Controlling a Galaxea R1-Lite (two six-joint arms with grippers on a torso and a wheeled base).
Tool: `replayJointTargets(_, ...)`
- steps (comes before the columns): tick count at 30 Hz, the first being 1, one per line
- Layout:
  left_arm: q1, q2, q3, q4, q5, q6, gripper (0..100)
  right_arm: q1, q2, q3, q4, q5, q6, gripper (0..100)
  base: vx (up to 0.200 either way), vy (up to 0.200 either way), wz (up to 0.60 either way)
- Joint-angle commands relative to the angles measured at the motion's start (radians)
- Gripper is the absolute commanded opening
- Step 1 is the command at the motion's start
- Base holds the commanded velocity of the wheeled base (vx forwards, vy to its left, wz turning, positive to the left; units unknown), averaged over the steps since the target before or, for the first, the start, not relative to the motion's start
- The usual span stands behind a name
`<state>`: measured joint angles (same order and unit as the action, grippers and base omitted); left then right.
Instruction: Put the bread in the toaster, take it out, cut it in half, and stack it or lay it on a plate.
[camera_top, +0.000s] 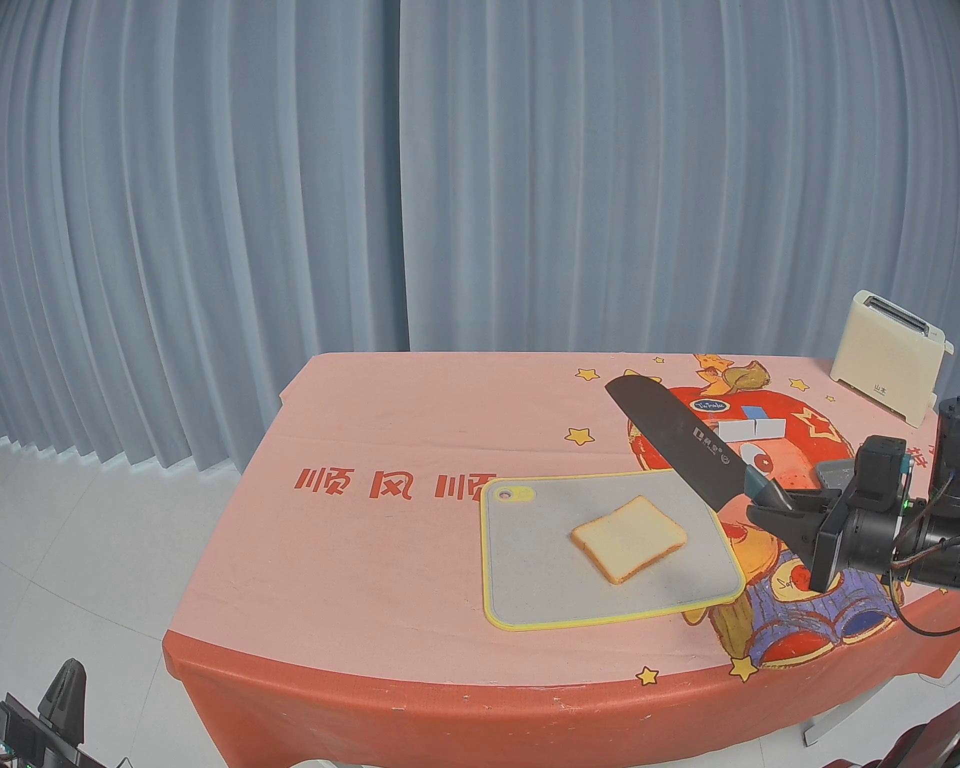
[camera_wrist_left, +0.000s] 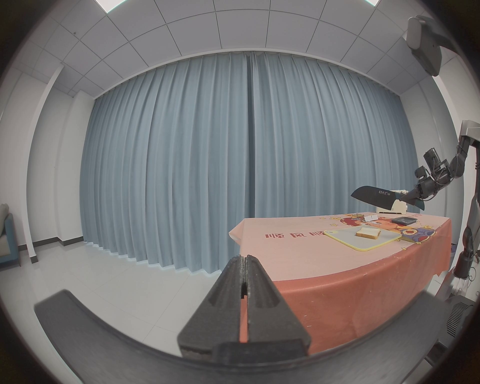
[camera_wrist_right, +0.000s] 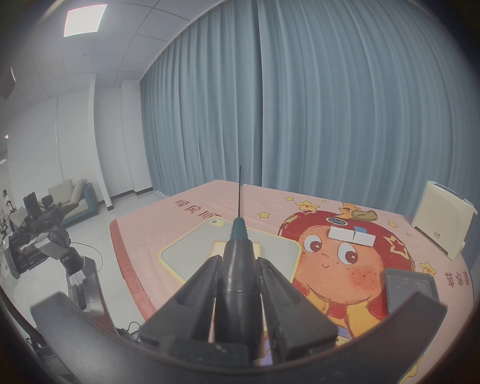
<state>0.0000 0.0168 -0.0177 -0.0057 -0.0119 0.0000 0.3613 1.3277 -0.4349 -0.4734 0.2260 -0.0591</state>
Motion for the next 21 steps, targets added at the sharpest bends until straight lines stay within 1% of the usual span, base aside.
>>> replayJointTargets(1,0.0,-0.009,0.018,0.0,0.0,0.002,0,0.018,-0.001,-0.004,-0.001,0.0,0.001,0,0.0,0.0,0.0)
replayJointTargets(3,0.0,-0.009,0.018,0.0,0.0,0.0,0,0.033,0.005,-0.004,-0.001,-0.002,0.002,0,0.0,0.0,0.0)
replayJointTargets(5,0.0,-0.009,0.018,0.0,0.0,0.0,0,0.05,0.008,-0.005,-0.001,-0.017,0.005,0,0.0,0.0,0.0)
replayJointTargets(8,0.0,-0.009,0.018,0.0,0.0,0.002,0,0.079,0.013,-0.007,-0.001,-0.096,0.012,0,0.0,0.0,0.0)
replayJointTargets(10,0.0,-0.009,0.018,0.0,0.0,0.0,0,0.087,0.024,-0.01,-0.002,-0.119,0.016,0,0.0,0.0,0.0)
replayJointTargets(12,0.0,-0.009,0.018,0.0,0.0,0.002,0,0.09,0.027,-0.007,-0.014,-0.12,0.028,0,0.0,0.0,0.0)
replayJointTargets(15,0.0,-0.009,0.018,0.0,0.0,0.0,0,0.102,0.039,0.008,-0.04,-0.119,0.028,0,0.0,0.0,0.0)
replayJointTargets(16,0.0,-0.009,0.018,0.0,0.0,0.0,0,0.12,0.047,0.021,-0.045,-0.123,0.027,0,0.0,0.0,0.0)
replayJointTargets(21,0.0,-0.009,0.018,0.0,0.0,0.0,0,0.148,0.065,0.035,-0.045,-0.129,0.027,0,0.0,0.0,0.0)
